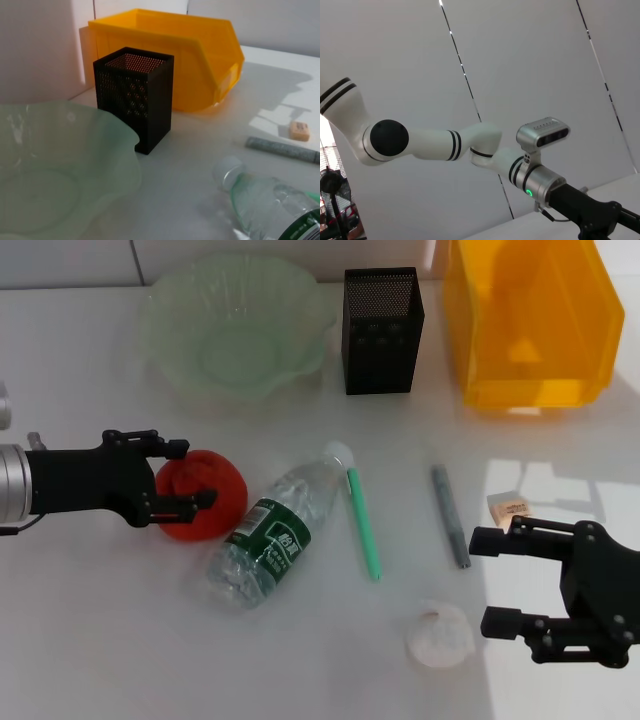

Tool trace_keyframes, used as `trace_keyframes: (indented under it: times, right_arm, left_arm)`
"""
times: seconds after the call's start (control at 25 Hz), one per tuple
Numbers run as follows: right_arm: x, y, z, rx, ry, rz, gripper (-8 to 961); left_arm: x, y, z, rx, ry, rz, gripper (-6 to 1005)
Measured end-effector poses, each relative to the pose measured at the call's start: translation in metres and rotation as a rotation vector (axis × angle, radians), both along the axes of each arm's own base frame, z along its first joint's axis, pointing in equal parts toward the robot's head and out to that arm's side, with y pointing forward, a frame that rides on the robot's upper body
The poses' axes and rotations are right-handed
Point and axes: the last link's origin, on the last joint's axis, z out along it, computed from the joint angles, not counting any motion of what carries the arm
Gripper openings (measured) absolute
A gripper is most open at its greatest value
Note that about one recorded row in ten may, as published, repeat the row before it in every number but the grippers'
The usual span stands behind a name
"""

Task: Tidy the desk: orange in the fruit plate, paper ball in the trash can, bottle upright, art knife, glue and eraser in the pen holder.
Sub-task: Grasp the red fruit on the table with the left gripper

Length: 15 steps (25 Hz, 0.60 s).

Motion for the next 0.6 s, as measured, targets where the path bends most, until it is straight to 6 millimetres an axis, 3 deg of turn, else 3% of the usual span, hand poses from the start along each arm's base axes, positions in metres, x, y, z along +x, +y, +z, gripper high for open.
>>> trace_keyframes:
  times: [0.28, 0.6]
  right_arm:
    - [0.0000, 0.0016, -0.0024, 0.002, -0.003, -0.008, 750]
    - [0.0005, 0.0028, -0.0034, 0.005, -0.008, -0.016, 750]
  left_arm:
    - [-0.0027, 0.0001, -0.0041, 0.009, 0.024, -0.027, 730]
    - [-0.0019, 0.0004, -0.0046, 0.009, 0.021, -0.032, 497]
